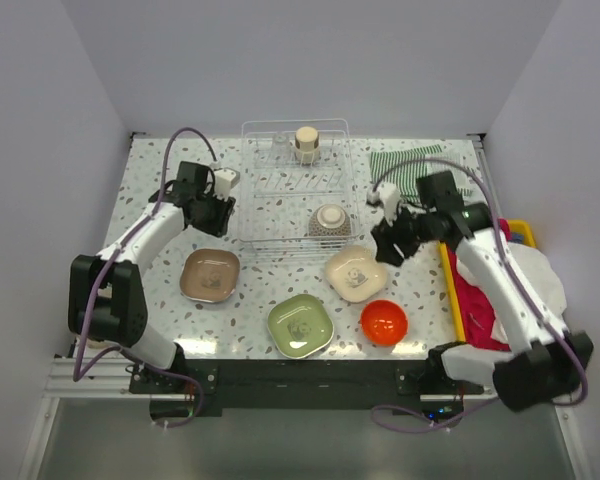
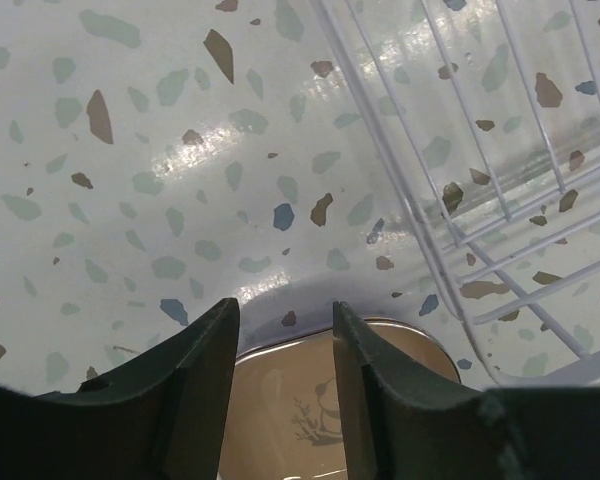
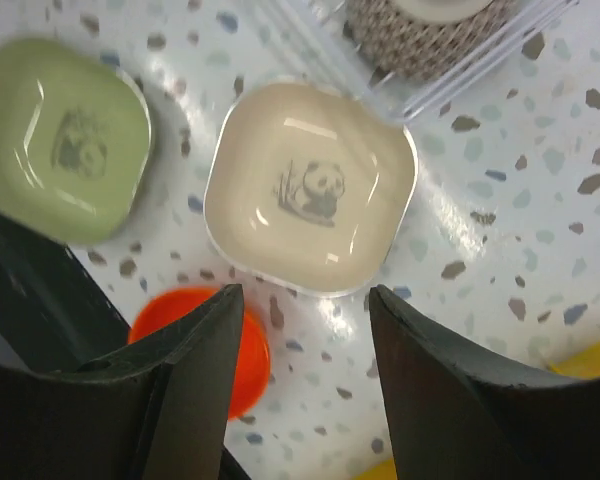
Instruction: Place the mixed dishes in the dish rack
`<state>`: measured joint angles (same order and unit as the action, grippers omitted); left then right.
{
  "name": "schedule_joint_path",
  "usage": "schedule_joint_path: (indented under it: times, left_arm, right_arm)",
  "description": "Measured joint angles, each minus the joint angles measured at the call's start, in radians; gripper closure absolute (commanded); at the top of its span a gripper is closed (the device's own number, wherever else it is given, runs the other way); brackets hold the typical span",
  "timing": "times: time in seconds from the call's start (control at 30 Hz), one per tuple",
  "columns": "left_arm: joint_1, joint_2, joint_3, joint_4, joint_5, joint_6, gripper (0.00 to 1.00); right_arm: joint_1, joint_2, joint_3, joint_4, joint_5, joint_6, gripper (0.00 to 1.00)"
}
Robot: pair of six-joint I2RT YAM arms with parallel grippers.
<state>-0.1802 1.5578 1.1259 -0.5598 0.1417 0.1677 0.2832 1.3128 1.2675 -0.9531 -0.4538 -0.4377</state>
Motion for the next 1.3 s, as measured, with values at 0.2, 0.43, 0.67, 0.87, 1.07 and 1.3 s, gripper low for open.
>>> schedule_joint_path:
  times: [0.2, 0.43, 0.67, 0.87, 1.07, 1.3]
  left_arm:
    - [0.031, 0.000, 0.007, 0.002, -0.034, 0.001, 0.52]
    - [0.034, 0.023, 0.034, 0.013, -0.082, 0.027, 0.52]
    - [0.034, 0.039, 0.034, 0.021, -0.121, 0.053, 0.52]
    - [0.034, 0.039, 0.034, 0.022, -0.129, 0.062, 0.52]
    - [0.038, 0.039, 0.034, 0.021, -0.131, 0.066, 0.52]
    - [0.062, 0.039, 0.030, 0.024, -0.131, 0.076, 0.52]
  right_arm:
    - [0.005, -0.457, -0.251, -0.187, -0.053, -0.442, 0.41]
    - [0.015, -0.481, -0.339, -0.345, -0.134, -0.808, 0.37]
    - [0.240, -0.443, -0.414, -0.361, -0.063, -0.774, 0.45]
    - [0.555, -0.276, -0.412, -0.211, 0.035, -0.485, 0.43]
    - [0.690, -0.132, -0.388, -0.137, 0.182, -0.288, 0.40]
    - [0.714, -0.034, -0.359, -0.159, 0.288, -0.171, 0.41]
